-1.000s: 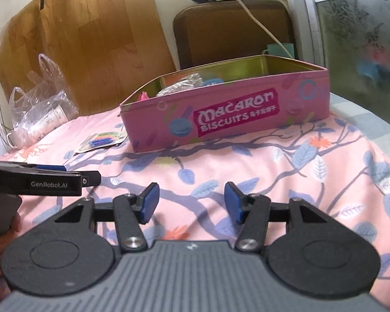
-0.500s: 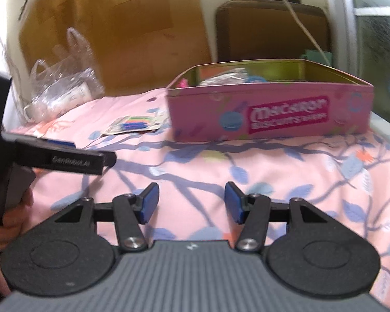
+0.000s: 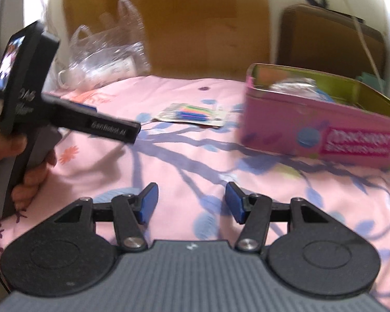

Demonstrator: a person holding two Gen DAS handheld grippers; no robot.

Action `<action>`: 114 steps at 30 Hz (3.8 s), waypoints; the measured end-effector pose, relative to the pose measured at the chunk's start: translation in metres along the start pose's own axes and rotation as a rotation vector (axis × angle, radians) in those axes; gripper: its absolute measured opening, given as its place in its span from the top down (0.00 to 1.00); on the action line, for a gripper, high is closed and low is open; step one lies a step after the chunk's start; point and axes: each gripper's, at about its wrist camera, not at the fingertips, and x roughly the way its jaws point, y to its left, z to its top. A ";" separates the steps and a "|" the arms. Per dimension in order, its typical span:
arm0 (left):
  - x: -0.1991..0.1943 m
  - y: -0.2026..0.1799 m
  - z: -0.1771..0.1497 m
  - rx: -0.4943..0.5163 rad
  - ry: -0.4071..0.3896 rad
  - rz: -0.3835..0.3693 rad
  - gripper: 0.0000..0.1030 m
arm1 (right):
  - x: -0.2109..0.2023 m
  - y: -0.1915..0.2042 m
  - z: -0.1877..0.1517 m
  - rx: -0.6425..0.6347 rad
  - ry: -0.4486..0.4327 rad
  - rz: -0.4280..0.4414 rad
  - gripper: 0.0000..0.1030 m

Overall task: Organize soft objects
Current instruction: 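Move the right gripper back toward the card of coloured pens, then lower the right gripper over the pen card and close on its edge, then lift the pen card and carry it over the pink tin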

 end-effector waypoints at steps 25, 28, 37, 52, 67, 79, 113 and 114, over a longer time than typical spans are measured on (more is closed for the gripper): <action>0.011 0.093 -0.009 -0.491 -0.065 -0.084 0.10 | 0.149 0.005 0.107 -0.075 0.147 0.107 0.42; 0.010 0.091 -0.008 -0.478 -0.069 -0.087 0.10 | 0.121 0.011 0.089 -0.129 0.135 0.144 0.43; 0.003 0.069 -0.004 -0.360 -0.105 -0.084 0.10 | 0.004 -0.030 0.012 -0.156 0.026 -0.061 0.44; -0.033 -0.113 0.016 -0.045 0.179 -0.678 0.10 | -0.106 -0.130 -0.067 0.137 -0.108 -0.177 0.14; -0.028 -0.160 0.016 -0.025 0.273 -0.672 0.17 | -0.077 -0.095 -0.065 0.146 -0.184 -0.247 0.11; -0.028 -0.171 0.016 -0.022 0.308 -0.730 0.19 | -0.075 -0.132 -0.052 -0.028 -0.138 -0.120 0.16; -0.024 -0.193 0.118 -0.024 0.034 -0.741 0.57 | -0.062 -0.153 0.015 0.135 -0.402 -0.241 0.36; -0.013 -0.196 0.129 -0.031 0.041 -0.731 0.57 | -0.054 -0.159 0.023 0.141 -0.400 -0.236 0.35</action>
